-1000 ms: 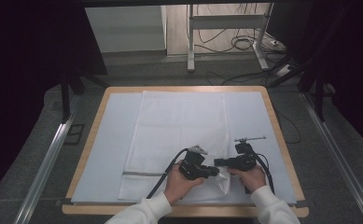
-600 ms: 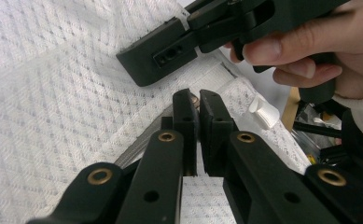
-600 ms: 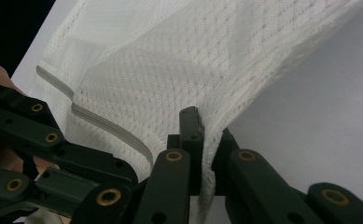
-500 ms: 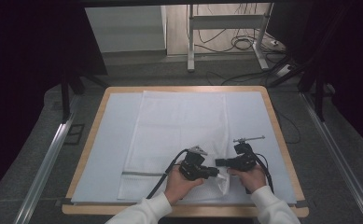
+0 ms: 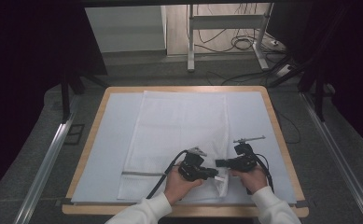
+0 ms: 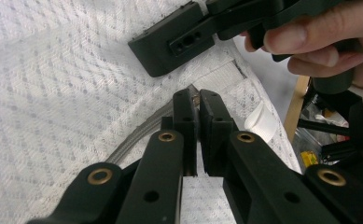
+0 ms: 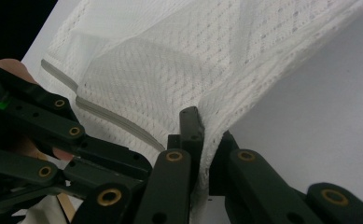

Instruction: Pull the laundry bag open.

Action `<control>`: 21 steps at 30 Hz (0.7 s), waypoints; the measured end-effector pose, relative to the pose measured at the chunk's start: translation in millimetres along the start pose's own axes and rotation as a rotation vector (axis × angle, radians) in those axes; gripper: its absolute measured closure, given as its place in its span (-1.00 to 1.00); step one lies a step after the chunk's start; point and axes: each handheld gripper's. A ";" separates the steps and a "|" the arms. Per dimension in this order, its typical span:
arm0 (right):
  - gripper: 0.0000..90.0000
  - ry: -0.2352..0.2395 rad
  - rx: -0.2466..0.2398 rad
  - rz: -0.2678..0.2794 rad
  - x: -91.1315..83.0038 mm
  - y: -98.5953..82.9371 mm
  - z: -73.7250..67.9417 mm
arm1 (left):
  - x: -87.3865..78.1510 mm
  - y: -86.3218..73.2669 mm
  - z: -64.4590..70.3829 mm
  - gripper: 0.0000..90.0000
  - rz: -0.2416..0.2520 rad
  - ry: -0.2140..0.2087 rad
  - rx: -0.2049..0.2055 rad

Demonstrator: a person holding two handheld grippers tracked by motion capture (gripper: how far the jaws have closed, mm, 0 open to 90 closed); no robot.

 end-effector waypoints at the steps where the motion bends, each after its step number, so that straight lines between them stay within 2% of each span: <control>1: 0.94 -0.001 -0.001 -0.001 0.0 -0.2 -0.3 | -0.2 -0.2 -0.1 0.94 0.001 0.002 0.000; 21: 0.95 0.016 -0.017 -0.018 -0.4 -2.1 -1.8 | -1.0 -7.3 -3.2 0.94 -0.002 -0.003 -0.003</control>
Point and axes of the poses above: each handheld gripper's, and its own axes: x roughly forward along the jaws, y roughly out of its top, z roughly to its right, and after that the axes turned 12 degrees about x, right-handed
